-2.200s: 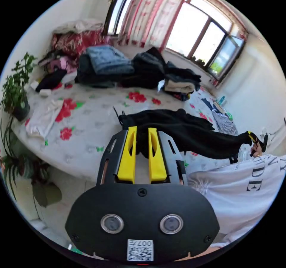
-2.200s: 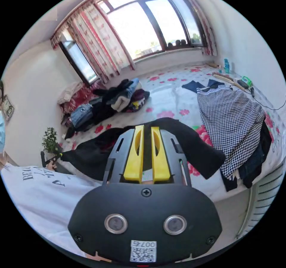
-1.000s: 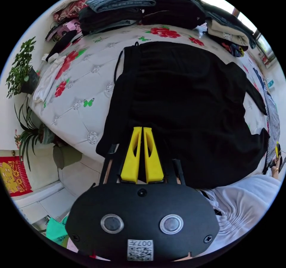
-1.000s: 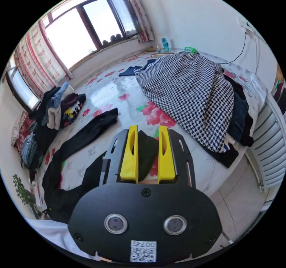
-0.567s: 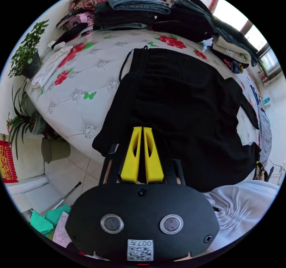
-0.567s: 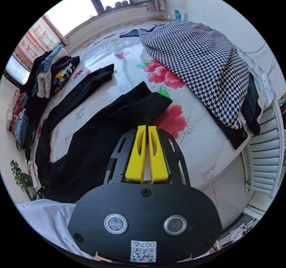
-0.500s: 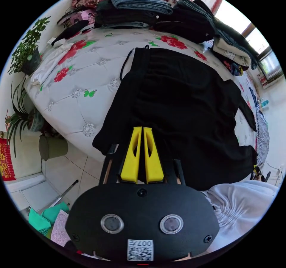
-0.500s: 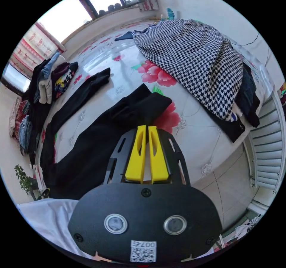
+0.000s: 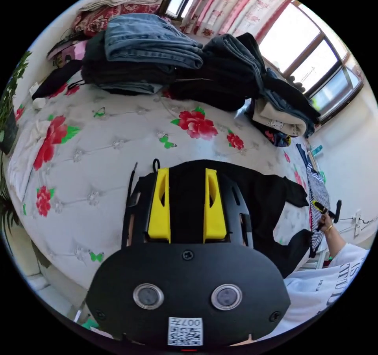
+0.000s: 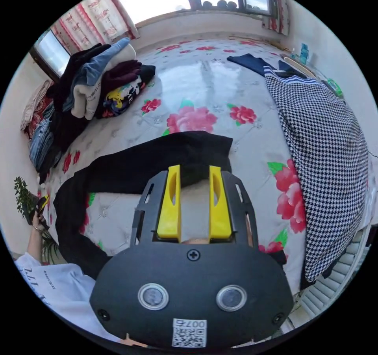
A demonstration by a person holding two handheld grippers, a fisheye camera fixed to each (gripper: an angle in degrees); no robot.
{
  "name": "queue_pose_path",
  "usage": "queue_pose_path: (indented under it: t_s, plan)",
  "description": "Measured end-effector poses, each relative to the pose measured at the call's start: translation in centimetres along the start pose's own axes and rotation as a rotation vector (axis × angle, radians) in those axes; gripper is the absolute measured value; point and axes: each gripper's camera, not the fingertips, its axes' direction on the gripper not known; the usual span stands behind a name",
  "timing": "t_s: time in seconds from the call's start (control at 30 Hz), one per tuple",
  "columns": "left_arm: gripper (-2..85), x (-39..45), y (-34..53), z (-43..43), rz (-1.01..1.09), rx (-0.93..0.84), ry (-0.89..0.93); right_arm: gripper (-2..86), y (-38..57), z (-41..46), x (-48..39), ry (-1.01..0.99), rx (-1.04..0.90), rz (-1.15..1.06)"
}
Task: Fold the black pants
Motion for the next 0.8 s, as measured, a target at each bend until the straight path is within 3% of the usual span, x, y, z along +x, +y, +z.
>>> queue_pose_path:
  t_s: [0.17, 0.23, 0.27, 0.4, 0.67, 0.8]
  plan:
    - [11.8, 2.1, -4.2, 9.1, 0.183, -0.301, -0.197, 8.5, -5.7, 5.5, -5.8, 0.124, -0.090, -0.239]
    - [7.6, 1.9, -4.3, 9.2, 0.153, -0.205, -0.180, 7.2, -6.1, 8.9, -7.3, 0.156, -0.222, -0.307]
    - [6.0, 1.8, -4.4, 9.1, 0.143, -0.194, -0.182, 5.6, -5.8, 8.4, -8.0, 0.171, -0.136, -0.329]
    - [0.1, 0.6, -5.1, 8.7, 0.088, -0.206, -0.097, 0.9, -5.2, 8.5, -9.2, 0.214, -0.164, -0.443]
    - [-0.5, 0.3, -1.6, -3.7, 0.126, 0.119, 0.086, 0.1, 2.2, -9.5, -5.8, 0.049, 0.415, -0.500]
    - [1.8, -0.4, 2.2, -5.7, 0.108, 0.164, 0.123, 1.4, 8.2, -10.3, -2.9, 0.065, 0.358, -0.479]
